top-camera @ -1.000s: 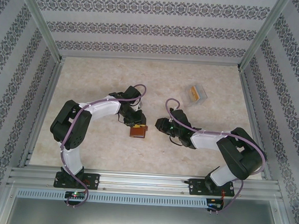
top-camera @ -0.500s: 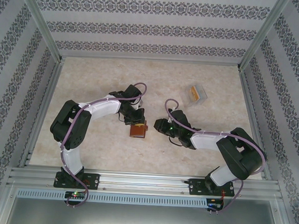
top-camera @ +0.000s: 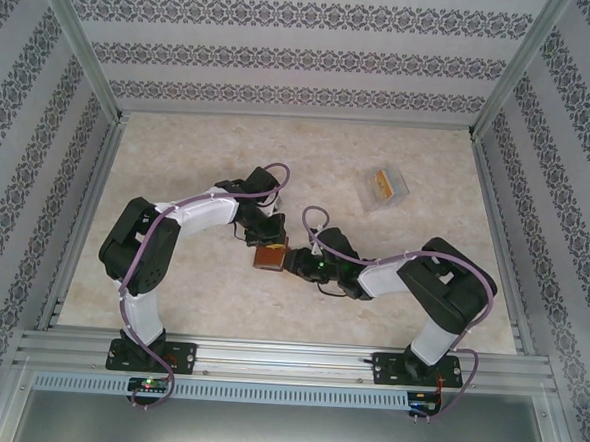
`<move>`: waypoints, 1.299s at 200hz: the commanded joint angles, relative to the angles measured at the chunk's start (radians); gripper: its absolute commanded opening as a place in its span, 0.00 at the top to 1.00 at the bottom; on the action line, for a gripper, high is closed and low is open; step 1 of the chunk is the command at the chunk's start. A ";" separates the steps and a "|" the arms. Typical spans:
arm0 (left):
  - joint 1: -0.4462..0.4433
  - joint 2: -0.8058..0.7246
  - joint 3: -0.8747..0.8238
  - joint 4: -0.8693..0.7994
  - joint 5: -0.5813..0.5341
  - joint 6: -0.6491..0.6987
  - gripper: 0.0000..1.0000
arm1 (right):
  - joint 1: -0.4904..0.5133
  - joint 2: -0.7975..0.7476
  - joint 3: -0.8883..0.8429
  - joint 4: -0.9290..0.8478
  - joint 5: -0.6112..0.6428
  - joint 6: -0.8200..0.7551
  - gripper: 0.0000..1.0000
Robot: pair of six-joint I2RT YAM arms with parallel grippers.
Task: Put the credit cards into the card holder
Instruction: Move the card holder to the center of the table.
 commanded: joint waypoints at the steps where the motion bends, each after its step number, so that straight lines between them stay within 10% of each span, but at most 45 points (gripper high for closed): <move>1: -0.015 -0.020 0.017 -0.013 -0.002 0.014 1.00 | 0.015 0.036 0.015 0.099 -0.040 0.059 0.65; 197: -0.011 0.004 0.035 -0.006 0.011 0.013 1.00 | 0.050 0.014 0.016 0.167 0.033 0.191 0.60; 260: -0.002 0.007 0.033 -0.003 0.026 0.013 1.00 | 0.051 0.104 -0.004 0.245 0.078 0.258 0.94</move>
